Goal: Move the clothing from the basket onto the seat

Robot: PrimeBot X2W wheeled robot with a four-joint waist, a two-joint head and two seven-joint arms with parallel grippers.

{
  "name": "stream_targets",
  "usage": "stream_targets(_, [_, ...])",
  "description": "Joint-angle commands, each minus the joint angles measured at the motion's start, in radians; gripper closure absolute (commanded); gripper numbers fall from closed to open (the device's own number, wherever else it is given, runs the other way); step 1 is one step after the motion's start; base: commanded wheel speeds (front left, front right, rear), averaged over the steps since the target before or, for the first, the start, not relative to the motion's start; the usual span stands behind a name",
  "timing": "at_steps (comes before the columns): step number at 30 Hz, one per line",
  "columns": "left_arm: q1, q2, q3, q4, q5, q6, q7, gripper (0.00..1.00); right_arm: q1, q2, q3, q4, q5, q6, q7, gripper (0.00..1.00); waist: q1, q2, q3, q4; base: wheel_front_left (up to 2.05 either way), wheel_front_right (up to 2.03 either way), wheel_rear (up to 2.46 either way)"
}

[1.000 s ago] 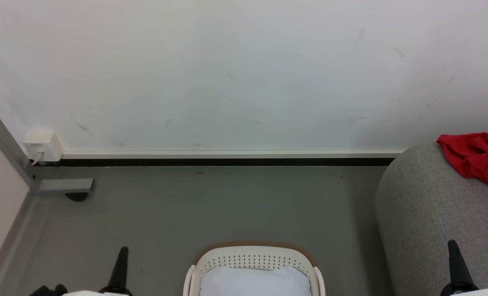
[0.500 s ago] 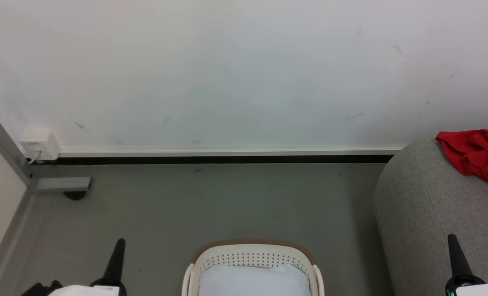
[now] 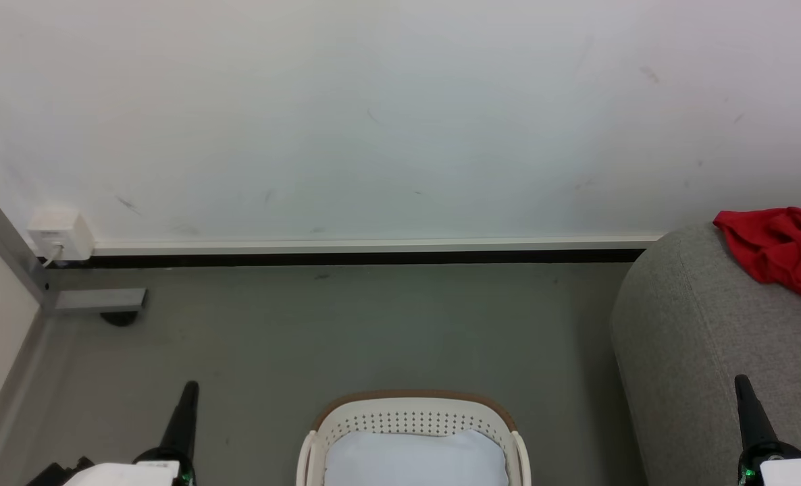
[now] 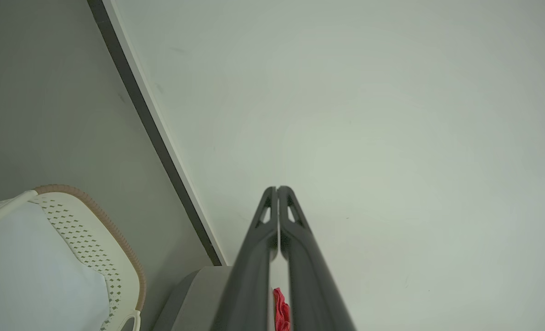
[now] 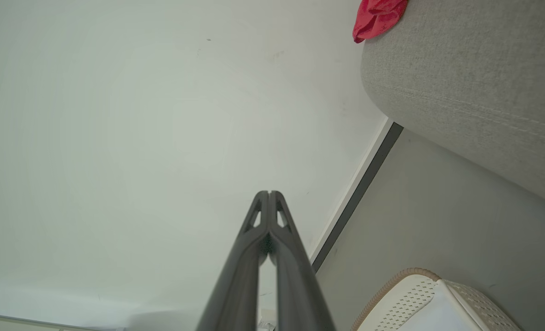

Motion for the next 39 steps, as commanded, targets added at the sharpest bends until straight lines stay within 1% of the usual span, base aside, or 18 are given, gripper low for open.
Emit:
stream_targets(1, [-0.016, 0.004, 0.005, -0.007, -0.021, -0.006, 0.005, 1.0, -0.014, -0.01, -0.004, -0.009, 0.02, -0.002, 0.004, 1.0, 0.0, 0.0, 0.0, 0.0, 0.0, 0.0, 0.0])
stream_targets(29, [-0.039, 0.004, 0.038, -0.016, -0.216, -0.019, 0.057, 1.0, -0.041, -0.011, -0.009, -0.017, 0.238, -0.002, 0.057, 1.0, 0.0, 0.0, 0.018, -0.011, 0.0, 0.0, 0.0])
stream_targets(39, [-0.038, 0.004, 0.037, -0.015, -0.212, -0.019, 0.057, 1.0, -0.04, -0.011, -0.008, -0.016, 0.233, -0.002, 0.057, 1.0, 0.0, 0.0, 0.018, -0.011, 0.0, 0.0, 0.0])
